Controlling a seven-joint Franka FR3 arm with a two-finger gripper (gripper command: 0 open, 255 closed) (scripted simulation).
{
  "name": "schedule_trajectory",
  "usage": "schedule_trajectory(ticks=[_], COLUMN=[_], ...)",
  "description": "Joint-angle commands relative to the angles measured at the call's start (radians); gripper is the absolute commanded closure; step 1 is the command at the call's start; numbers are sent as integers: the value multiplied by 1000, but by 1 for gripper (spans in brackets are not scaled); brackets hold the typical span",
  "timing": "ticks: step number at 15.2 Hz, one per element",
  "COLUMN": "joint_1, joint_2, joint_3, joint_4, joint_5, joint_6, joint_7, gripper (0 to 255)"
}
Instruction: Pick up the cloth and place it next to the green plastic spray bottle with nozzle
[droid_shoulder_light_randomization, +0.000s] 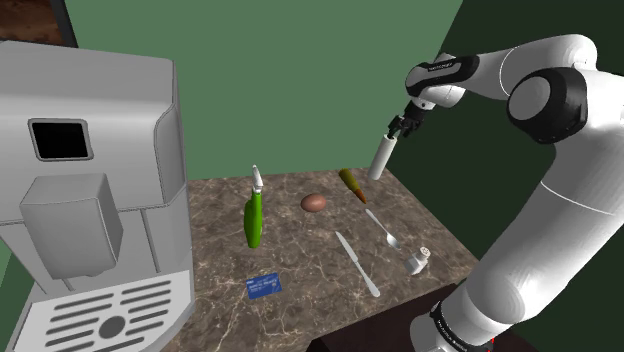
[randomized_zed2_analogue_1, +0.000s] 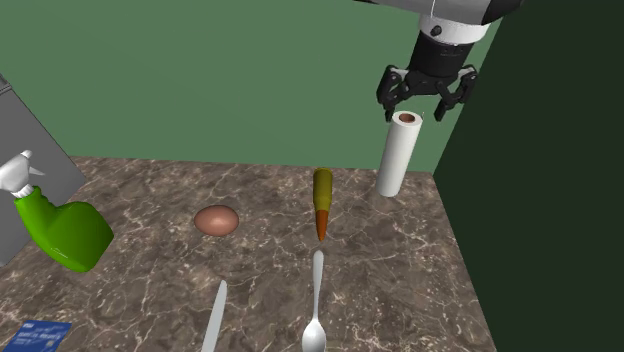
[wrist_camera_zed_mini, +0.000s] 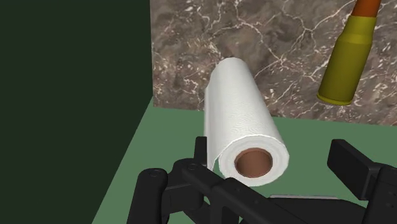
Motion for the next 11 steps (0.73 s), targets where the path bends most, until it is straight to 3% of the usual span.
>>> schedule_trajectory(ticks=[1,6,11], joint_1=[-6,-12,-12], joint_2=[23,68,68], joint_3=[1,10,10], joint_4=[7,-11,-11], joint_5=[16,47,47], joint_6=[14,72,72], joint_7=[-11,-30,-30], gripper=[0,0,0])
